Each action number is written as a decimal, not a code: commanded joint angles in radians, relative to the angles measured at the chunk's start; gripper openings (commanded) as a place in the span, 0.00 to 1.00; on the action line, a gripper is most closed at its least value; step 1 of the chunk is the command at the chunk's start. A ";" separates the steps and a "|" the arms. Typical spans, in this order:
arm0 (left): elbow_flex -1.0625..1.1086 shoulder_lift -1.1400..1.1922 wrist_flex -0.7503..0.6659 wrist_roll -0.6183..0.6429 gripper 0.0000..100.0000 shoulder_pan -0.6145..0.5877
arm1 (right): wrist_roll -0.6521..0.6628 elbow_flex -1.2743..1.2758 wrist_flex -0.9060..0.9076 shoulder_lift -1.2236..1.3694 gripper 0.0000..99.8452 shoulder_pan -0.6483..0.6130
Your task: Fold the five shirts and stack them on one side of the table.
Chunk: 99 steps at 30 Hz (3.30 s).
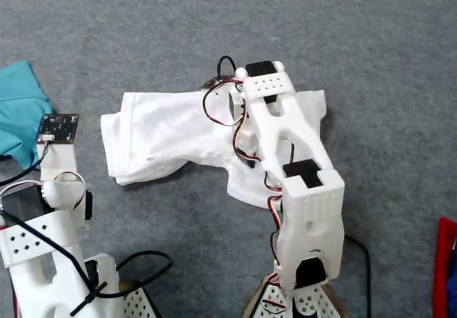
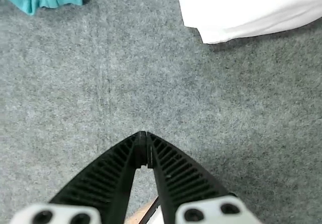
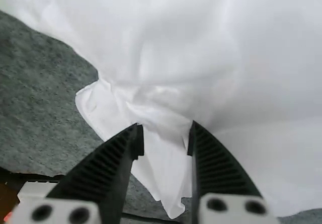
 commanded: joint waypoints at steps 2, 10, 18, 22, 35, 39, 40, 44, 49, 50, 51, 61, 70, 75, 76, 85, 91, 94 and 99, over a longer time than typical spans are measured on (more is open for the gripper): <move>-0.011 -0.012 0.005 -0.006 0.02 -0.011 | 0.003 -0.035 -0.011 -0.004 0.05 -0.008; -0.011 -0.012 0.005 -0.006 0.02 -0.012 | 0.002 -0.033 0.009 -0.058 0.05 -0.021; -0.011 -0.012 0.005 -0.006 0.02 -0.012 | 0.002 0.012 0.072 -0.180 0.05 -0.062; -0.011 -0.012 0.006 -0.006 0.02 -0.012 | -0.043 0.094 0.058 -0.209 0.05 -0.113; -0.011 -0.012 0.006 -0.008 0.02 -0.014 | -0.068 0.417 -0.049 -0.361 0.05 -0.217; -0.011 -0.012 0.006 -0.008 0.02 -0.014 | -0.064 0.432 -0.048 -0.395 0.05 -0.213; -0.011 -0.012 0.006 -0.008 0.02 -0.014 | -0.064 0.432 -0.046 -0.415 0.05 -0.211; -0.011 -0.012 0.005 -0.008 0.02 -0.014 | -0.060 0.430 -0.021 -0.524 0.06 -0.211; -0.048 -0.012 0.017 -0.008 0.02 -0.029 | -0.057 0.430 0.025 -0.656 0.06 -0.209; -0.069 -0.012 0.021 -0.005 0.02 -0.043 | -0.040 0.432 0.034 -0.677 0.06 -0.209; -0.084 -0.012 0.020 -0.003 0.02 -0.055 | -0.017 0.432 0.044 -0.699 0.06 -0.209; -0.121 -0.013 0.015 -0.006 0.02 -0.146 | 0.210 0.430 0.066 -0.895 0.05 -0.111; -0.166 -0.013 0.020 -0.006 0.02 -0.215 | 0.215 0.440 0.097 -1.064 0.05 0.015; -0.167 -0.016 0.020 -0.006 0.02 -0.245 | 0.373 0.524 0.095 -1.125 0.05 0.047; -0.160 -0.027 0.017 -0.006 0.02 -0.253 | 0.404 0.552 0.089 -1.138 0.05 0.048; -0.087 -0.272 0.018 -0.002 0.02 -0.253 | 0.609 0.816 -0.054 -1.277 0.07 0.051; 0.017 -0.366 0.021 0.002 0.02 -0.258 | 0.669 0.943 -0.152 -1.317 0.24 0.051; 0.023 -0.337 0.021 0.037 0.02 -0.258 | 0.669 0.974 -0.189 -1.314 0.26 0.050; 0.015 -0.208 0.015 0.049 0.02 -0.252 | 0.669 0.987 -0.189 -1.282 0.26 0.048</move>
